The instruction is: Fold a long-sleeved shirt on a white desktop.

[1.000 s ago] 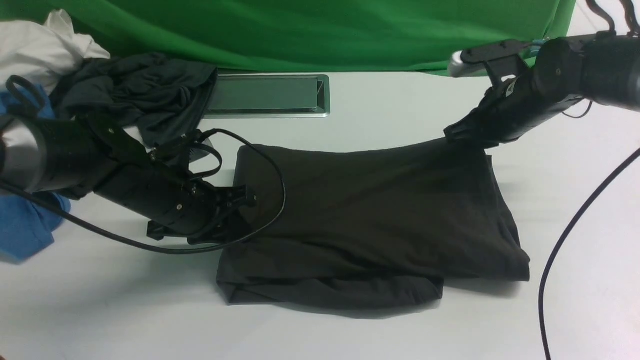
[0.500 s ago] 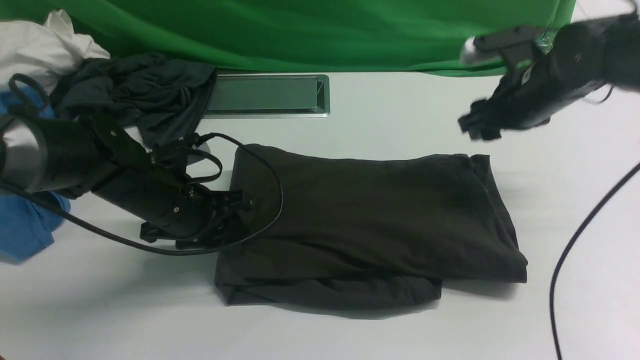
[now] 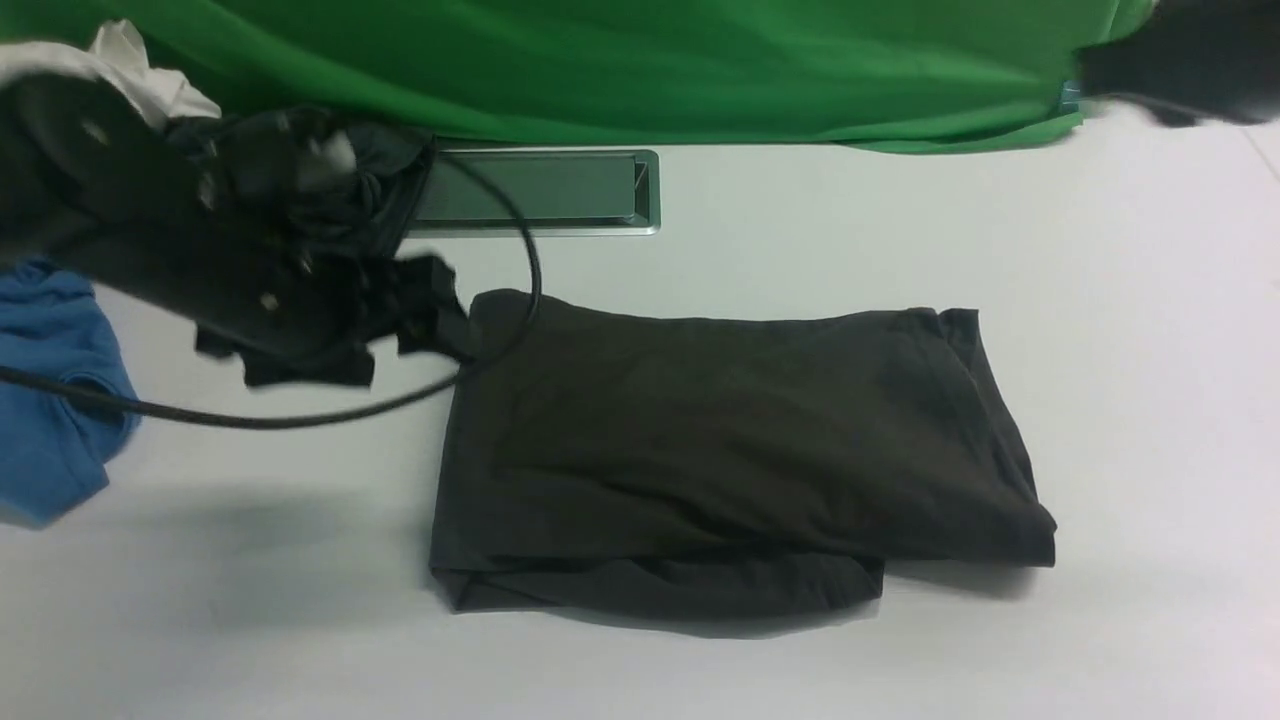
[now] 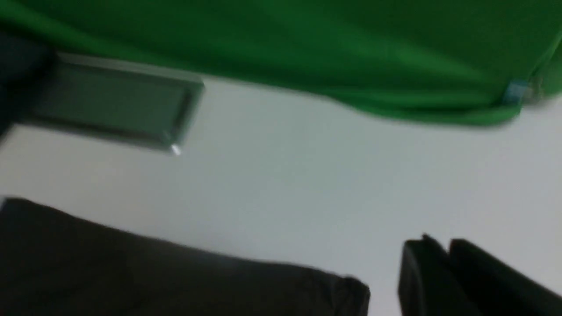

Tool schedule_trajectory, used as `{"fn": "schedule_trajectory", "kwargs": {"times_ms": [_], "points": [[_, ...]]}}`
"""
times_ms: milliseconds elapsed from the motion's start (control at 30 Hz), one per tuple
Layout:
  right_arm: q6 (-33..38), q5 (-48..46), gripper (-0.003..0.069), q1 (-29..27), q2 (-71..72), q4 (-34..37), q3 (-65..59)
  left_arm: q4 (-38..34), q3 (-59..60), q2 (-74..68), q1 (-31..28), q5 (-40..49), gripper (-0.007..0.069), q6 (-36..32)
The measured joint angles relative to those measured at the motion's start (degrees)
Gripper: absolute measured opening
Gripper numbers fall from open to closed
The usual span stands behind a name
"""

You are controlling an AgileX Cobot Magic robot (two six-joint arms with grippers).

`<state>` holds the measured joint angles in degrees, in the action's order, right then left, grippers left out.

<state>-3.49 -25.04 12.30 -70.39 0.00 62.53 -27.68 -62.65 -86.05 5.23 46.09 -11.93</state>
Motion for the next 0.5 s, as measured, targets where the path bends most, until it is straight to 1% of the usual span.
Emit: {"fn": "schedule_trajectory", "kwargs": {"times_ms": [33, 67, 133, 200, 267, 333, 367, 433, 467, 500], "points": [[0.12, 0.82, 0.0051, 0.18, 0.86, 0.0, 0.0, -0.01, 0.0, 0.41, 0.0, 0.31, 0.0665, -0.17], [1.03, 7.09, 0.0033, 1.59, 6.98, 0.0, -5.98, -0.15, 0.11, 3.51, 0.0, 2.51, 0.0657, -1.57], [2.31, 16.76, 0.0028, 3.86, 14.96, 0.0, -15.31, -0.45, 1.07, 8.11, 0.0, 4.04, 0.0644, -3.17], [3.05, 26.6, 0.0027, 5.97, 23.83, 0.0, -25.66, -0.59, 4.39, 15.1, 0.0, 5.82, 0.0601, -4.46], [3.49, 31.78, 0.0027, 6.87, 29.13, 0.0, -31.73, -0.59, 7.24, 19.28, 0.0, 7.01, 0.0566, -4.6], [2.46, 37.72, 0.003, 7.54, 34.98, 0.0, -40.37, -0.59, 12.43, 26.58, 0.0, 8.83, 0.0493, -4.71], [2.35, 38.02, 0.0032, 7.56, 35.45, 0.0, -40.97, -0.59, 12.92, 26.58, 0.0, 9.01, 0.0486, -4.71], [1.61, 40.49, 0.0038, 7.68, 40.96, 0.0, -46.97, -0.59, 18.94, 34.82, 0.0, 11.0, 0.0367, -4.71], [1.54, 40.84, 0.0042, 7.72, 42.75, 0.0, -48.22, -0.59, 20.56, 37.35, 0.0, 11.44, 0.0325, -4.71], [1.54, 41.24, 0.0048, 7.74, 44.39, 0.0, -49.55, -0.64, 22.67, 41.2, 0.0, 12.0, 0.0258, -4.71]]}}
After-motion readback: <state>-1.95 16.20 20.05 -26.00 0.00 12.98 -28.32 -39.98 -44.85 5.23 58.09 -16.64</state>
